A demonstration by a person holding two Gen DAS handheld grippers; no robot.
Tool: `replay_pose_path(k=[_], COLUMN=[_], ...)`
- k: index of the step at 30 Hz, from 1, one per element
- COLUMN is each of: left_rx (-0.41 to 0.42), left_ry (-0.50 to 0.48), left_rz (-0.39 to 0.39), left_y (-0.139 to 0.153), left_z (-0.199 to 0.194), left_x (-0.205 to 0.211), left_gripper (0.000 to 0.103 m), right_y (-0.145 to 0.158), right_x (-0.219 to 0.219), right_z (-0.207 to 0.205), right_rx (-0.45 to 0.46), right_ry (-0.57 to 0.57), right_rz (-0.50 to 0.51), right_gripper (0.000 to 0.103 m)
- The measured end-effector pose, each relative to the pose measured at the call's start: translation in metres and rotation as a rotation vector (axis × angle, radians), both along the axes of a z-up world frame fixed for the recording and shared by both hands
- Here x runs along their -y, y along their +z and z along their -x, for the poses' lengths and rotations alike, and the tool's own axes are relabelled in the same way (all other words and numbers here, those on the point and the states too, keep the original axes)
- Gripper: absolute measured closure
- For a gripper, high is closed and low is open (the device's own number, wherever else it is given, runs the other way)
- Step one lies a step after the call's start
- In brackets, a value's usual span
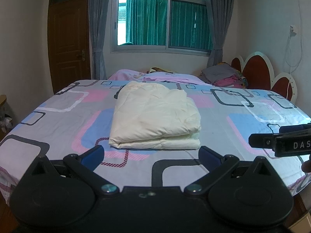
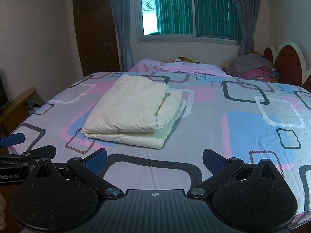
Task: Fold large clothes
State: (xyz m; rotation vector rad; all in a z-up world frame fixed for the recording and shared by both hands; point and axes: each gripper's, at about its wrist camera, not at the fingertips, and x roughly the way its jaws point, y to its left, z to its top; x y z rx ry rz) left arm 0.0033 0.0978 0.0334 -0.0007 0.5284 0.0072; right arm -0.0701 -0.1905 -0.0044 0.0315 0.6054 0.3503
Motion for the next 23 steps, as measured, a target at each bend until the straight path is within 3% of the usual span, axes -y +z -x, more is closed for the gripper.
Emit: replay_pose_path(k=[23], left_rx=[0.041], left_ry=[-0.002], left_rz=[0.003], left_y=[0.0044], left_z=[0.0013], left_x=[-0.0022], left_gripper=[0.000], right_y=[0.0025], right_x=[0.0056], right_z=[0.0025], right_rx=[0.010], right_ry=[0.007], right_rz=[0.001], right_gripper=[0.000])
